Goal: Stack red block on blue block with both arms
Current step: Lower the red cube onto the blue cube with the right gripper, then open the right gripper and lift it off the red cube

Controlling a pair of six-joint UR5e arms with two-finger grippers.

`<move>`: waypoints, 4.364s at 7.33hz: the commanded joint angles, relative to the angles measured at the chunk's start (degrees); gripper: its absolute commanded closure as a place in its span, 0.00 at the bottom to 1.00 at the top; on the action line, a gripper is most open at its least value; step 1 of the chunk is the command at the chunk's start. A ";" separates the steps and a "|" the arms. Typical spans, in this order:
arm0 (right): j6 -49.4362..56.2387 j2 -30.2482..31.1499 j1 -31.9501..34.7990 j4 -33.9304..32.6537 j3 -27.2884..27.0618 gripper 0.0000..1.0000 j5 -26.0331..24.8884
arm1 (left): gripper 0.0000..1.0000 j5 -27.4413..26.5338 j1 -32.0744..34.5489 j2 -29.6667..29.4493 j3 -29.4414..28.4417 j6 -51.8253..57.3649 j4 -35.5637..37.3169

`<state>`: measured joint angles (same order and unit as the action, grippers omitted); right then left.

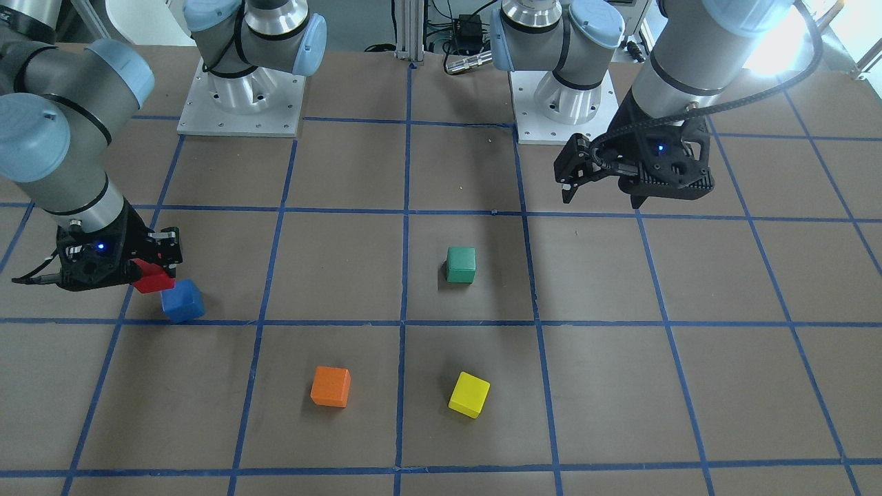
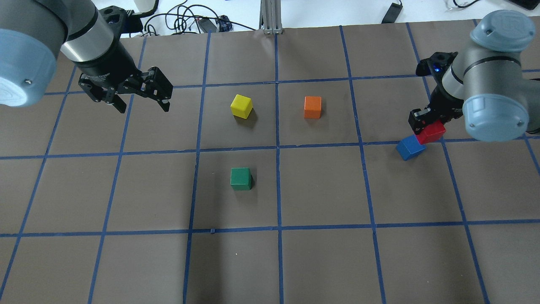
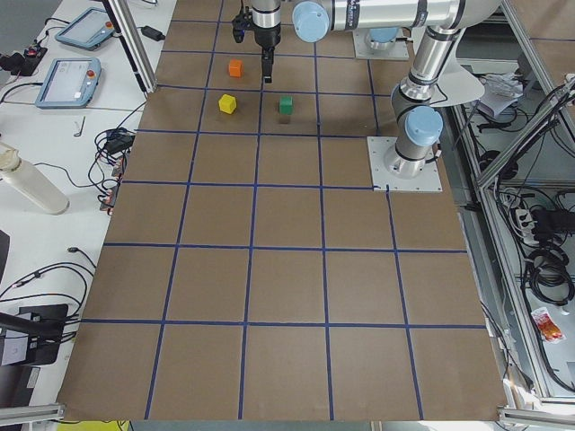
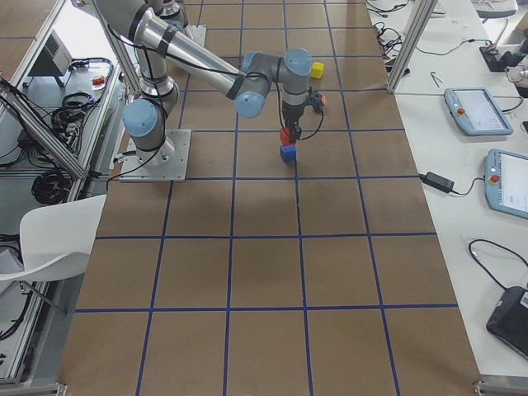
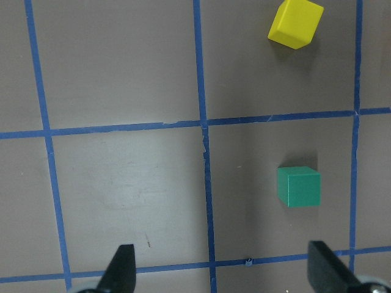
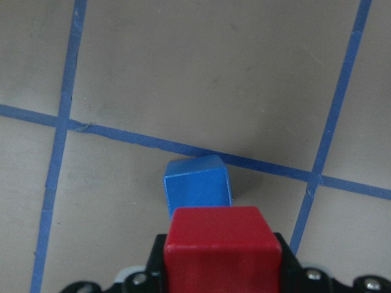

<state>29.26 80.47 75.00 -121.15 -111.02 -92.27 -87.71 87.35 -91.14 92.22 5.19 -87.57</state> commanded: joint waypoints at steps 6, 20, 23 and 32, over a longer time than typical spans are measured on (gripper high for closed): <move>6.95 -2.34 -0.29 -1.01 -2.17 1.00 1.03 | 0.00 0.08 0.28 -0.62 0.33 -0.01 0.20; 4.66 -3.75 -0.20 -10.07 -3.33 1.00 3.14 | 0.00 0.00 0.28 -1.23 -0.11 -0.18 0.29; 4.66 -3.22 0.24 -9.28 -3.41 1.00 2.62 | 0.00 0.00 0.28 -1.06 -0.19 -0.18 0.29; 5.45 -1.65 0.41 -8.15 -0.62 0.00 -1.23 | 0.00 0.08 0.28 -1.58 -0.89 -0.36 0.29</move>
<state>34.56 77.51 75.34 -130.02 -113.57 -91.67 -87.64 87.63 -92.66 91.58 4.85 -87.28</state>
